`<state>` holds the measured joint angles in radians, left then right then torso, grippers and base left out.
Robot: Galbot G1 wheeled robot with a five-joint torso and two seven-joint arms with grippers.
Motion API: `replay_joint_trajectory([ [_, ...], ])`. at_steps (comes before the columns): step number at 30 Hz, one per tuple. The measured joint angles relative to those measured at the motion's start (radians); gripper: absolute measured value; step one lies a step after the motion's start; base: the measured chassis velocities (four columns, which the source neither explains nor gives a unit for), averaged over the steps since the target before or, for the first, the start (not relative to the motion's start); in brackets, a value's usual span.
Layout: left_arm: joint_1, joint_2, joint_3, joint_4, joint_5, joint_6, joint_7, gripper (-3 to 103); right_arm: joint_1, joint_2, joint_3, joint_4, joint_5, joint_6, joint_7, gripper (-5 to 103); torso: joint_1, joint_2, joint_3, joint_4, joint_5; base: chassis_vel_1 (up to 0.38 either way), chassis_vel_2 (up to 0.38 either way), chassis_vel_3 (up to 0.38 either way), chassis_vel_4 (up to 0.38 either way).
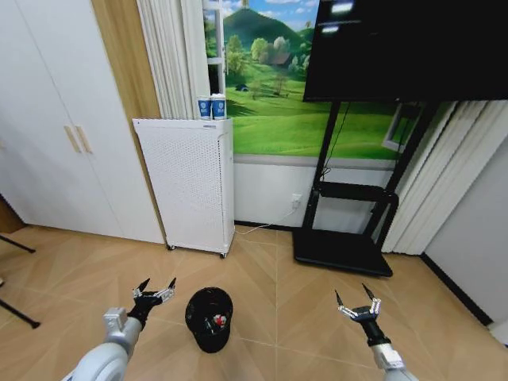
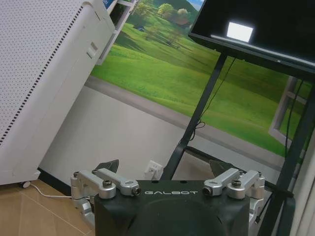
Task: Pick up the trash bin and place the garbage on the floor into it.
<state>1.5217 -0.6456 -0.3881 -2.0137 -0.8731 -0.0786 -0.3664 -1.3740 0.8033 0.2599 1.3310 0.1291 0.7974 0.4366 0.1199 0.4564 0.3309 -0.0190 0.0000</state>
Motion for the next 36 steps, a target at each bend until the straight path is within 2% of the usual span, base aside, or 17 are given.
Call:
replay_joint_trajectory([
  [16,0.014,-0.023,0.017,-0.003,0.036,-0.014,-0.013,100,-0.019,0.008,0.015,0.017,-0.007,0.0,0.0,100,0.027,0.068,0.041,0.0003,0.0,-0.028,-0.02,-0.021,-0.024],
  [19,0.005,-0.032,0.031,-0.001,0.051,-0.055,-0.015,100,-0.02,0.007,0.018,0.024,-0.009,0.0,-0.001,100,0.032,0.084,0.051,0.0004,0.0,-0.041,-0.051,-0.045,-0.058],
  [23,-0.002,-0.04,0.04,0.005,0.056,-0.068,-0.02,100,-0.036,0.011,0.029,0.04,-0.013,0.001,-0.012,100,0.035,0.093,0.058,-0.0005,0.0,-0.035,-0.035,-0.036,-0.036],
  [29,0.003,-0.05,0.048,0.009,0.067,-0.071,-0.023,100,-0.049,0.017,0.037,0.053,-0.022,0.001,-0.013,100,0.036,0.094,0.059,0.0007,0.0,0.0,0.0,0.0,0.0],
  [36,0.001,-0.057,0.059,0.015,0.079,-0.083,-0.025,100,-0.06,0.018,0.048,0.063,-0.034,0.001,-0.001,100,0.035,0.093,0.057,0.0003,0.0,0.099,-0.079,-0.095,0.103],
])
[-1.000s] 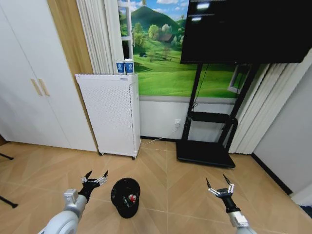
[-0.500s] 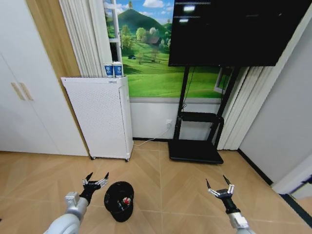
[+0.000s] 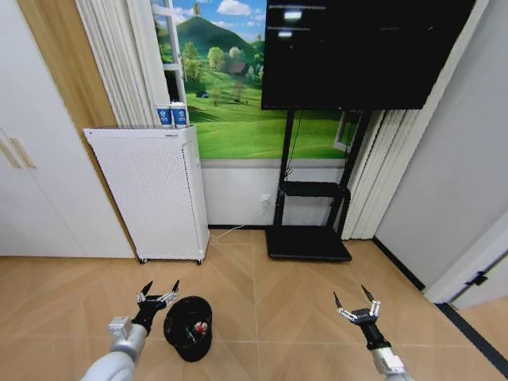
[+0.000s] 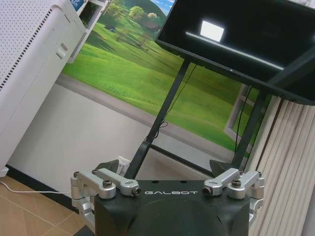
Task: Pick up the trash bin and place the garbage on the floor into it.
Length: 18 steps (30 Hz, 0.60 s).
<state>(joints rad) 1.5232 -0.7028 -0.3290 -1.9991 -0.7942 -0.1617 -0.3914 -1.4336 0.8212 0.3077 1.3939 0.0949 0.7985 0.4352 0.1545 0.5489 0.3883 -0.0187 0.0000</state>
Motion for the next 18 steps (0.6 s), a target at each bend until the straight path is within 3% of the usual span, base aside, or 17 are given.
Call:
replay_joint_trajectory([
  [6,0.005,-0.005,0.008,0.0,-0.001,0.012,0.017,100,-0.013,0.01,0.01,0.004,-0.011,0.0,0.005,100,-0.001,-0.002,-0.001,-0.0001,0.0001,0.048,-0.055,-0.055,0.045],
  [9,0.017,0.001,-0.019,0.01,-0.014,0.006,0.071,100,-0.021,0.012,0.023,0.003,-0.02,0.0,0.008,100,0.004,0.01,0.006,-0.0002,0.0,0.0,0.0,0.0,0.0],
  [18,0.032,0.008,-0.037,0.029,-0.013,0.006,0.084,100,-0.026,0.024,0.027,0.001,-0.028,0.0,0.012,100,0.018,0.045,0.026,-0.0002,0.0,0.0,0.0,0.0,0.0],
])
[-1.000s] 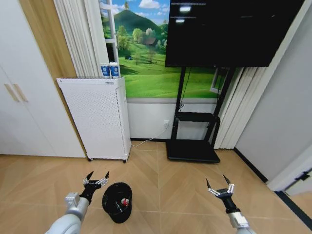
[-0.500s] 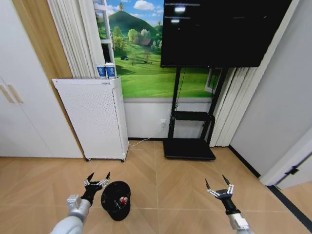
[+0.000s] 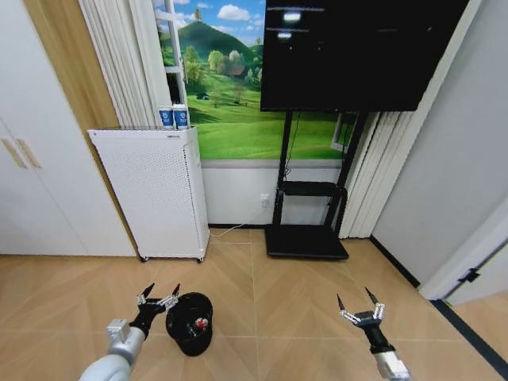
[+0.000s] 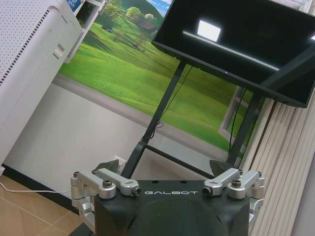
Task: Pick up the trash bin and place the garbage on the floor into it.
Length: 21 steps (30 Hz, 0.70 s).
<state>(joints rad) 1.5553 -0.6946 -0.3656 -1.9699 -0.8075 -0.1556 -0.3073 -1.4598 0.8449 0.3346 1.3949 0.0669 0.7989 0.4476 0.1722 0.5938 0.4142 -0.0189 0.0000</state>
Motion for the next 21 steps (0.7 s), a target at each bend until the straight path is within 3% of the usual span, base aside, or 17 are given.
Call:
replay_joint_trajectory([
  [21,-0.032,0.011,0.034,0.017,-0.012,-0.001,-0.015,100,0.017,-0.004,-0.009,-0.007,0.002,0.0,0.01,100,0.037,0.092,0.055,0.0001,0.0,0.0,0.0,0.0,0.0],
])
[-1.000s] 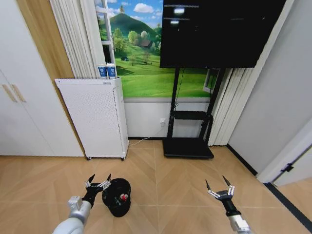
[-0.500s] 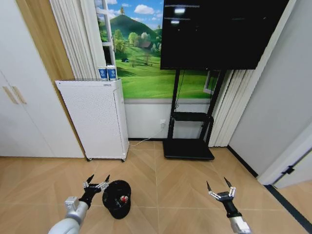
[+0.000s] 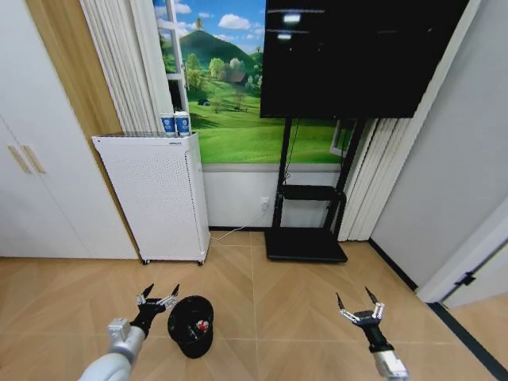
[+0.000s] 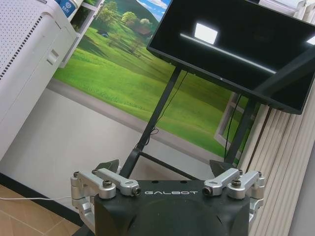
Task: Pick up the trash bin and place the garbage on the floor into it.
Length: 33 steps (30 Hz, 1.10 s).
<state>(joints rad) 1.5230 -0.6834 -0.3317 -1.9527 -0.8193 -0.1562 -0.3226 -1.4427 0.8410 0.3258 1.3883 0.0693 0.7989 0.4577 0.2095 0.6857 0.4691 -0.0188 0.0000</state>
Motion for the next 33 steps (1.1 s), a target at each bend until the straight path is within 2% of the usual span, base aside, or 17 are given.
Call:
replay_joint_trajectory([
  [12,-0.035,0.0,0.042,0.018,-0.009,0.002,-0.018,100,0.026,-0.001,-0.03,-0.024,0.008,0.0,-0.002,100,0.022,0.051,0.03,0.0,0.0,0.0,0.0,0.0,0.0],
  [17,-0.076,0.007,0.079,0.019,-0.031,-0.002,-0.048,100,0.037,-0.003,-0.046,-0.03,0.025,0.0,-0.006,100,0.033,0.076,0.043,-0.0002,0.0001,0.0,0.0,0.0,0.0],
  [33,-0.082,-0.007,0.1,0.023,-0.036,-0.01,-0.064,100,0.032,-0.012,-0.031,-0.024,0.061,0.0,-0.026,100,0.035,0.077,0.042,0.0,-0.0001,0.043,-0.053,-0.045,0.059],
])
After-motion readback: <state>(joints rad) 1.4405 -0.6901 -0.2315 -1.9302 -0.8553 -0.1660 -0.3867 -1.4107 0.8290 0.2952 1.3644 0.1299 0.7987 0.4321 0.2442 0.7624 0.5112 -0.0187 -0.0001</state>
